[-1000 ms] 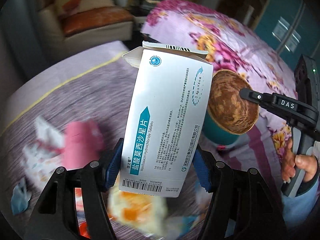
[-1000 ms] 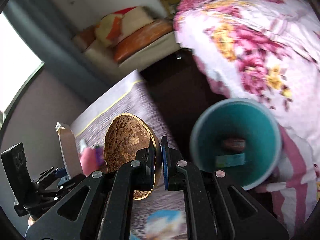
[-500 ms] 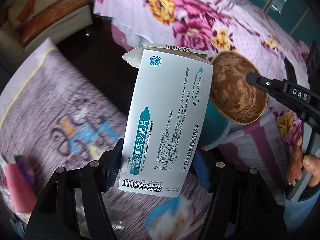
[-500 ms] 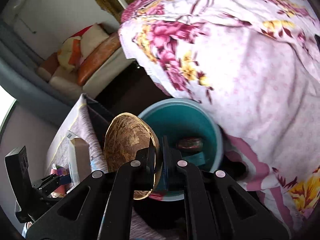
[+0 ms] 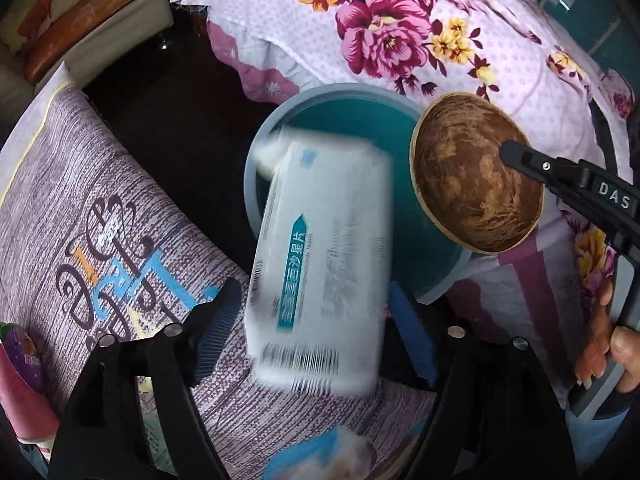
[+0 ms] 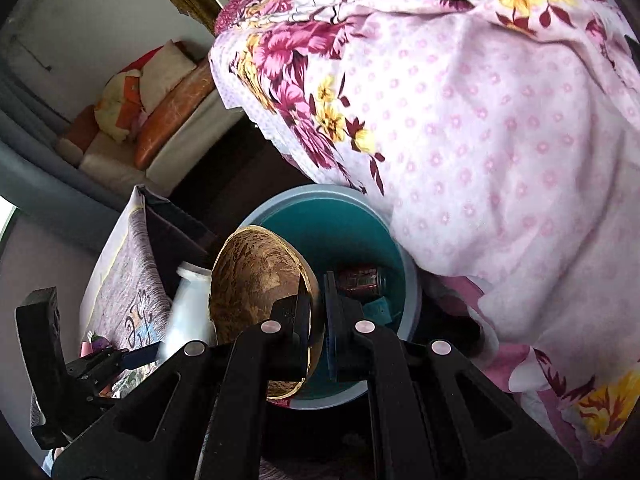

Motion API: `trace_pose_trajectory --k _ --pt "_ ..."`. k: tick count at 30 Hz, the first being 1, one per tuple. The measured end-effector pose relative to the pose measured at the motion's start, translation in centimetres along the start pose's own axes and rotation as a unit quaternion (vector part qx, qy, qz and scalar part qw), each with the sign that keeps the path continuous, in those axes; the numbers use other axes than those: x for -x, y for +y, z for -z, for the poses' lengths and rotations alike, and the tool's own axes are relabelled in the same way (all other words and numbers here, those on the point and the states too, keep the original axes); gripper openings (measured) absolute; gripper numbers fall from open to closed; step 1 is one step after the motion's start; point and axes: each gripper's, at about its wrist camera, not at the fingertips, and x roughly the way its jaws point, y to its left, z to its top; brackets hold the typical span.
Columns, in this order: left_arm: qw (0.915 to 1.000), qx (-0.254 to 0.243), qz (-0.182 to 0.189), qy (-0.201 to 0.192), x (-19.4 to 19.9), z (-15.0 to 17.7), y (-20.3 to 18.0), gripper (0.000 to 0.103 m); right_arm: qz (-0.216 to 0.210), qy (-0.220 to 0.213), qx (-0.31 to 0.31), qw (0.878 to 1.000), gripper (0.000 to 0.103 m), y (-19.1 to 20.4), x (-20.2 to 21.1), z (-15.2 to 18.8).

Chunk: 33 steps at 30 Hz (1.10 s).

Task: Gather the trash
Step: 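Carry the box and bowl over the teal bucket and open both tools, then return to the pile and grasp the strawberry yogurt cup with the left tool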

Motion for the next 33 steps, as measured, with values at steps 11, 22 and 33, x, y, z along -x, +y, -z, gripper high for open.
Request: trace_pose_trajectory --k 11,22,33 --pt "0.9994 0.024 0.010 -0.021 1.7 0.5 1.4 0.083 0.016 0.013 0.005 1.000 0.007 0.3 -1.4 0.1" --pt "0.9974 0.060 0.025 -0.033 3.4 2.5 3.6 0.087 0.022 0.074 0.007 0.997 0.020 0.8 -4.5 1.8" --pt "0.9953 0.076 0.036 -0.049 5.5 4.5 4.9 0.087 0.023 0.059 0.024 0.998 0.043 3.5 -2.8 2.1"
